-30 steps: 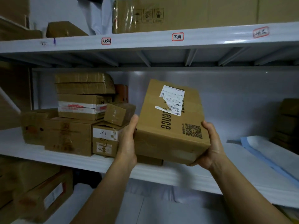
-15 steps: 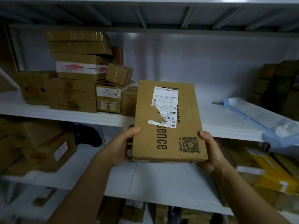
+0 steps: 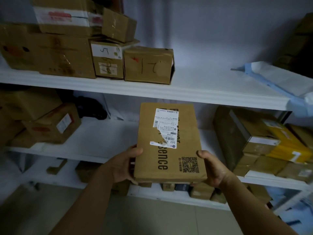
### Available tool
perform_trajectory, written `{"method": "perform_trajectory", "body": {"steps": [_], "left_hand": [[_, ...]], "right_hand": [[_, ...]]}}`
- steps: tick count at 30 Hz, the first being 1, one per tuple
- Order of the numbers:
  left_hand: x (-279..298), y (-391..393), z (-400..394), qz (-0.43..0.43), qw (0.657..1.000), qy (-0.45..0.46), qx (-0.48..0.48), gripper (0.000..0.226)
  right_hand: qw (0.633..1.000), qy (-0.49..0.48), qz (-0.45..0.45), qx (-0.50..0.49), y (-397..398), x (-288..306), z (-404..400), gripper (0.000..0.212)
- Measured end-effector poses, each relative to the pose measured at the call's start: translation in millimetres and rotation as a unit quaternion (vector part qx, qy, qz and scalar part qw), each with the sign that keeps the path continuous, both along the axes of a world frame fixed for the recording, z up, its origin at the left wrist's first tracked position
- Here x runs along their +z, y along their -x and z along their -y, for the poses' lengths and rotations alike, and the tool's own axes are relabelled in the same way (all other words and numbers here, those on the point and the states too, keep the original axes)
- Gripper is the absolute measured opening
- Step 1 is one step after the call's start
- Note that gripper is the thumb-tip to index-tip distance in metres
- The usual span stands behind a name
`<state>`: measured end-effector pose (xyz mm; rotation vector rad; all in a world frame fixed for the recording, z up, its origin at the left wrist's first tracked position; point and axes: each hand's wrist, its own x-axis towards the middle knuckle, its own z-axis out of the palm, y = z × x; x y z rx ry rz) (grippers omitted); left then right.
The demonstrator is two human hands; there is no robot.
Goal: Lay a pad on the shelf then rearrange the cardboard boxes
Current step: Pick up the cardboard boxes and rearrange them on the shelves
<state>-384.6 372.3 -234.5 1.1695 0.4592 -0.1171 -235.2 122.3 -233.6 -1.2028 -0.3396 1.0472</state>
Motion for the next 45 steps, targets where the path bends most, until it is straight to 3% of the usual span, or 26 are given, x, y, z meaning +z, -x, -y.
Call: {"method": "perform_trajectory", "body": {"steps": [3,8,12,15,28,31,34,37,39,45], "left_hand": [[-10,-20,5,-0.033,0.999,-0.004,0.009,0.107],[-21,-68,30,-0.054,0.995,-0.006,0.079,0.087],[-33,-115,57,-0.087,0.993,-0.01,0.085,0.04],[-47,-151,78,-0.112,0.99,-0.002,0.08,0.023],[-137,-309,151,-0.192,0.975,-0.013,0.109,0.067],[-150,-325,160,-0.184,0.976,-0.026,0.117,0.061],[-165,-338,168,-0.171,0.976,-0.055,0.127,0.055],[-176,-342,181,-0.168,0.976,-0.061,0.123,0.043],[-178,-345,188,-0.153,0.977,-0.06,0.134,0.034],[-186,-360,185,-0.139,0.978,-0.075,0.139,0.048]], "right_hand": [[0.998,0.025,-0.024,-0.044,-14,-13,1,0.085],[0.98,0.085,-0.065,-0.166,-39,-21,1,0.029],[0.966,0.139,-0.071,-0.204,-69,-34,3,0.028],[0.957,0.151,-0.095,-0.228,-97,-46,15,0.023],[0.919,0.192,-0.142,-0.315,-221,-154,74,0.032],[0.915,0.194,-0.148,-0.32,-229,-168,79,0.029],[0.897,0.211,-0.144,-0.359,-241,-186,79,0.067],[0.876,0.239,-0.159,-0.389,-249,-200,81,0.063],[0.88,0.219,-0.175,-0.383,-252,-202,82,0.057],[0.878,0.225,-0.196,-0.374,-268,-202,78,0.059]]}}
